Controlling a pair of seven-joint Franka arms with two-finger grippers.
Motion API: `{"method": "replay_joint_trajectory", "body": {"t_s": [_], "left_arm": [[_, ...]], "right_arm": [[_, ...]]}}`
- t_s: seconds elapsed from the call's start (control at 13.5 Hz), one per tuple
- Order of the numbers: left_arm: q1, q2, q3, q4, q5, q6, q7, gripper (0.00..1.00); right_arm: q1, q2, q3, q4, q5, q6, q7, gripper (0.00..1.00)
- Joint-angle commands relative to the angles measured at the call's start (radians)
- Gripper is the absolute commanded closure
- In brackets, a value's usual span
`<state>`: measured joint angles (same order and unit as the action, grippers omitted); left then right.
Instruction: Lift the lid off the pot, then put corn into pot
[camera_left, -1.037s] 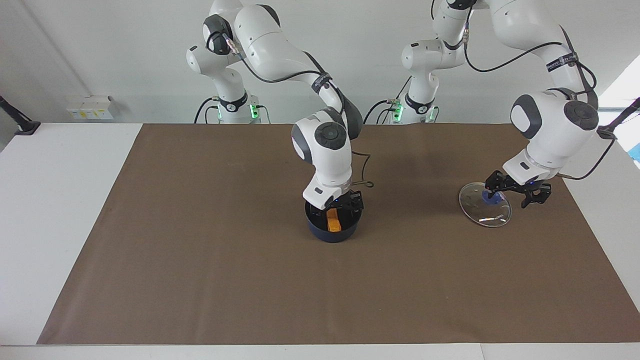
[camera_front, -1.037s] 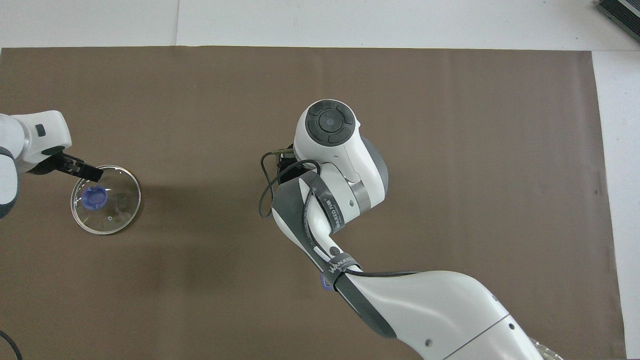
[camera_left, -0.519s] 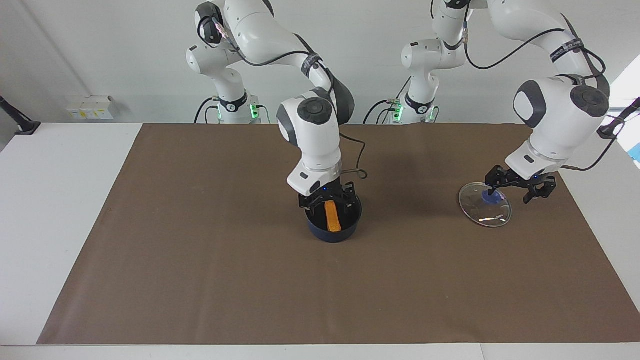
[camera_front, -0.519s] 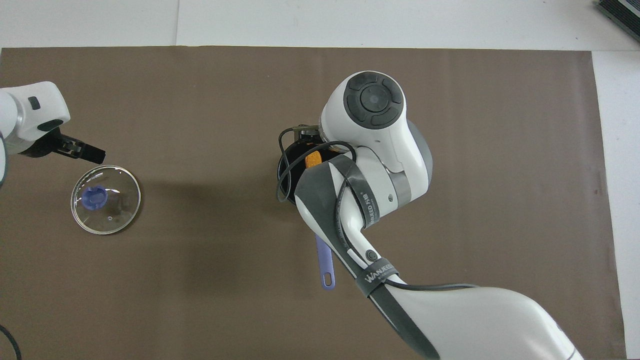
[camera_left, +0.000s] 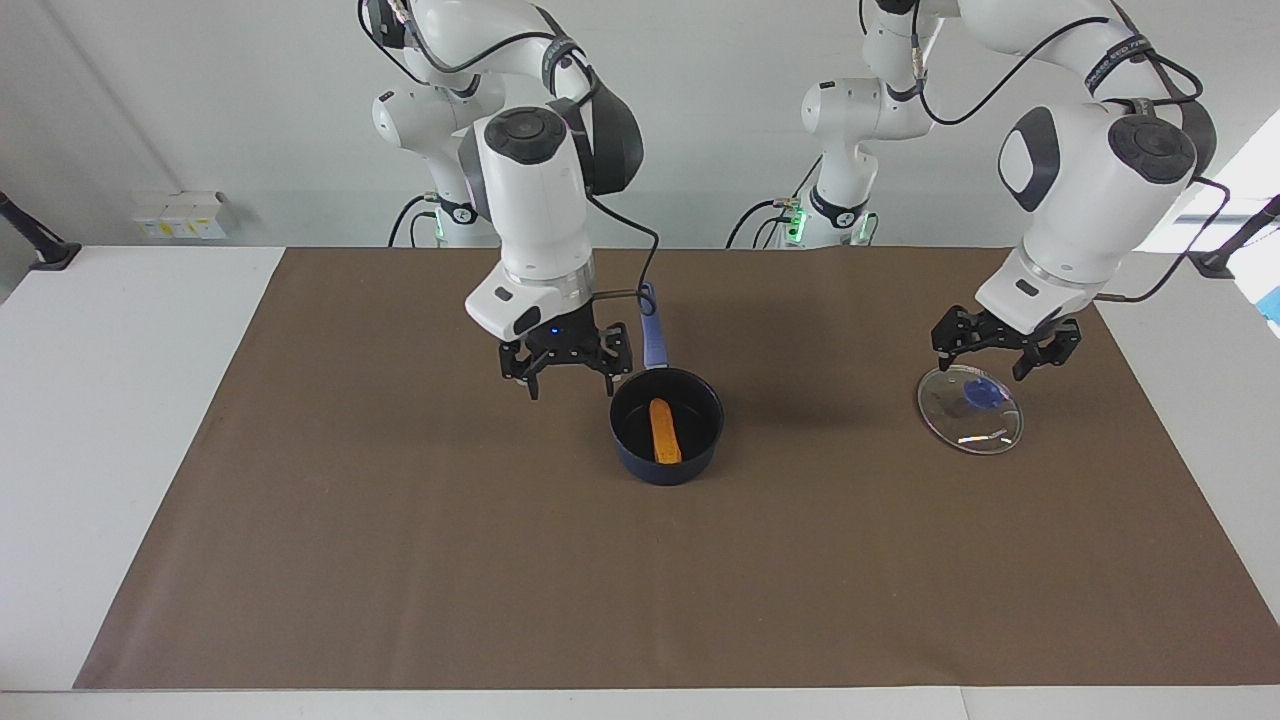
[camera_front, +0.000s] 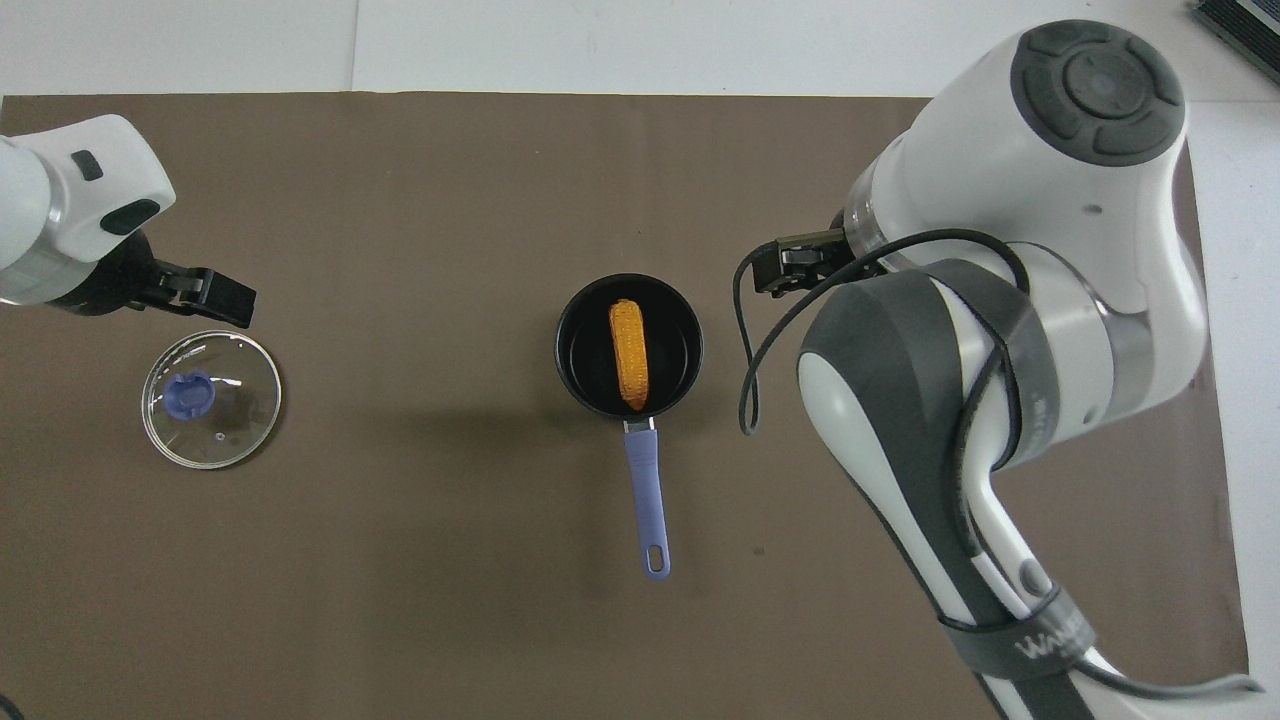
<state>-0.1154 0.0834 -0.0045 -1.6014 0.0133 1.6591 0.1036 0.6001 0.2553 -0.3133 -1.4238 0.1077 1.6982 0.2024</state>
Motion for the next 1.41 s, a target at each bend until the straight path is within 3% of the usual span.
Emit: {"method": "replay_joint_trajectory", "body": {"t_s": [0.0, 0.3, 0.52, 0.96, 1.33], "left_arm": [[0.029, -0.048, 0.027, -0.006, -0.018, -0.067, -0.001, 0.0], [0.063, -0.077, 0.02, 0.006, -0.009, -0.14, -0.001, 0.0], [0.062, -0.07, 0.018, 0.11, -0.003, -0.277, 0.004, 0.0], [0.065, -0.108, 0.021, 0.055, -0.015, -0.268, 0.005, 0.0], [0.062, -0.105, 0.021, 0.06, -0.016, -0.249, 0.007, 0.0]], "right_arm": [[0.004, -0.122, 0.008, -0.144, 0.001, -0.037, -0.081, 0.0], [0.004, -0.275, 0.007, -0.395, -0.016, -0.028, -0.159, 0.0], [-0.028, -0.294, 0.005, -0.421, -0.048, -0.043, -0.207, 0.0], [-0.221, -0.353, 0.005, -0.443, -0.106, -0.084, -0.328, 0.0], [-0.308, -0.37, 0.005, -0.469, -0.137, -0.092, -0.34, 0.0]]}}
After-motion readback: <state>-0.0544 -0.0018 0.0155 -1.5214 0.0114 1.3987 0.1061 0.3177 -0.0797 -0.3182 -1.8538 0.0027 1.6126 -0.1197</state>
